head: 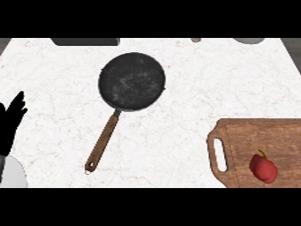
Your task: Pick the bell pepper from the cutting board and place it in the pan
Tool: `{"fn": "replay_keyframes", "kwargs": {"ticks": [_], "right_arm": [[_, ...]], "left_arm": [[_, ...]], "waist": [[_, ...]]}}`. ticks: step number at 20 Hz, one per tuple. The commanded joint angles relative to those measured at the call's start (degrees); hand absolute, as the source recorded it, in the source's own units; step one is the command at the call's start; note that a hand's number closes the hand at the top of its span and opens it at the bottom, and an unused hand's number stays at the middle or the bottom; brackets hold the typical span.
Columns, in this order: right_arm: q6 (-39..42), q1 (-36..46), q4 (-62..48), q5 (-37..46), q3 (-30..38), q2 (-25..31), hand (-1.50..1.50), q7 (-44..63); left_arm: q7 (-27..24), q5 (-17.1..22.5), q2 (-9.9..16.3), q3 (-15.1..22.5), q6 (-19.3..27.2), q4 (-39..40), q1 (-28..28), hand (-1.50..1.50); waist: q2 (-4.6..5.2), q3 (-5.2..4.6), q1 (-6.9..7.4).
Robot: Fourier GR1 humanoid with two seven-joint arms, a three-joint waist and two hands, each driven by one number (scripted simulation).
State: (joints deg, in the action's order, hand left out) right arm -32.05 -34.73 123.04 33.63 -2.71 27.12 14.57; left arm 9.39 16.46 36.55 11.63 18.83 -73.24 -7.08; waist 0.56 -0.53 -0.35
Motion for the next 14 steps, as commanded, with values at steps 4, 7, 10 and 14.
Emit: {"fn": "replay_keyframes", "kwargs": {"ticks": [4,7,10,14], "right_arm": [[18.5,-0.9,6.4,10.5,0.0,7.3,-1.50,24.8],[27.4,1.2,8.4,13.3,-2.3,9.4,-1.50,34.4],[37.1,6.6,10.6,13.4,-4.7,11.0,-1.50,44.3],[45.6,15.7,7.6,14.3,-13.2,7.5,-1.50,54.8]], "left_arm": [[1.1,-0.9,-0.3,0.8,-0.7,-0.2,-2.6,0.00],[1.6,-1.4,-0.7,1.6,-1.1,-0.6,-3.1,0.00],[2.5,-1.2,-0.4,1.5,-2.2,-0.1,-3.9,0.00],[1.8,-2.1,-1.8,1.1,-1.2,1.3,-4.4,0.00]], "waist": [[0.75,-0.07,2.40],[0.73,-0.02,3.15],[0.50,0.14,3.52],[0.22,0.31,3.44]]}}
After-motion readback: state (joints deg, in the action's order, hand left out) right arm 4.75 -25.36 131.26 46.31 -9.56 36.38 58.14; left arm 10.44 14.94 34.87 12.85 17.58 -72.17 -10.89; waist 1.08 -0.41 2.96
